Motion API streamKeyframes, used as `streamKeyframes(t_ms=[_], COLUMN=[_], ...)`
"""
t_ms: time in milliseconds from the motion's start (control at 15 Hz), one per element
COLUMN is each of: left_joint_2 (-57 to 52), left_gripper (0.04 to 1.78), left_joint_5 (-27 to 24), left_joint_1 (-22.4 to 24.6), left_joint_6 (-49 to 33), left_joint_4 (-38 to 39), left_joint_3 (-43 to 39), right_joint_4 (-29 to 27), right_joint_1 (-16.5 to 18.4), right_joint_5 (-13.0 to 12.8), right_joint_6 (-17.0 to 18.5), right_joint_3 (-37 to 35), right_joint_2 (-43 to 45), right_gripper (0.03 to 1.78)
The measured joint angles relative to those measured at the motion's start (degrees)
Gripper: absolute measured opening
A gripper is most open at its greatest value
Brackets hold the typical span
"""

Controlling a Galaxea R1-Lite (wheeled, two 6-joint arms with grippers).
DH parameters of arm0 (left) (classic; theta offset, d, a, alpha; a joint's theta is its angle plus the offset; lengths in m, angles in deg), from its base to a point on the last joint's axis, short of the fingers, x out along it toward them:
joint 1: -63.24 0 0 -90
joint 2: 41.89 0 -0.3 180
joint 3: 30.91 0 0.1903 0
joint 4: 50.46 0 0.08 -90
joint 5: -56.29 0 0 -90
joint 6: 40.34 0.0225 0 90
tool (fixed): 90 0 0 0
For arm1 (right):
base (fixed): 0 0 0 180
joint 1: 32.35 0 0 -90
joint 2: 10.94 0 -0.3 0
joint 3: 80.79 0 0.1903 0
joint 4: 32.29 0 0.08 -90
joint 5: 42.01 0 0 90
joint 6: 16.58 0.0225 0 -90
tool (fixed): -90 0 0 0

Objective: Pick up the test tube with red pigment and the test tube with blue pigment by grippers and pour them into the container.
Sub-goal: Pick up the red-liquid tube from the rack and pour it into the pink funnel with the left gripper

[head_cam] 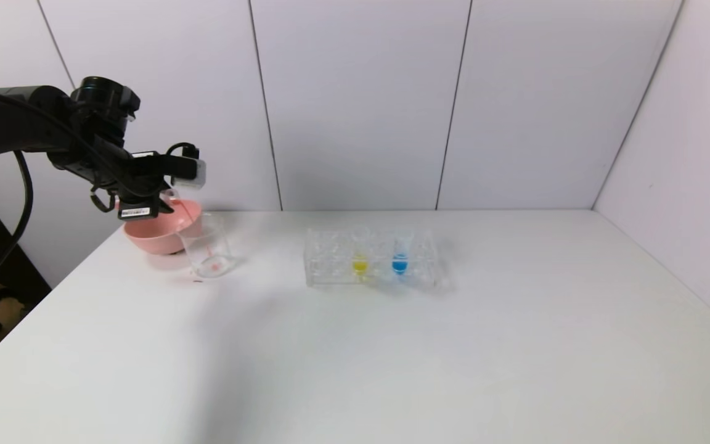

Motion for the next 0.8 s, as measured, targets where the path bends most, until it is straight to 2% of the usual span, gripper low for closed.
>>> streamKeyframes(t_ms=[333,800], left_joint_2=[0.0,0.0], left_gripper=[0.47,0.47], left_joint_5=[2.27,2.34], left_joint_1=[-0.44,-0.61], left_joint_6=[1.05,0.99], left_joint_4=[-0.06,-0.02], left_joint_3=[-0.02,-0.05], right_joint_4=[0.02,0.02], right_joint_1=[0.0,0.02], right_joint_5=[0.0,0.0], right_joint_6=[0.0,0.0], right_joint_3=[0.0,0.0], right_joint_2=[0.0,0.0], right_gripper=[1.77,1.78])
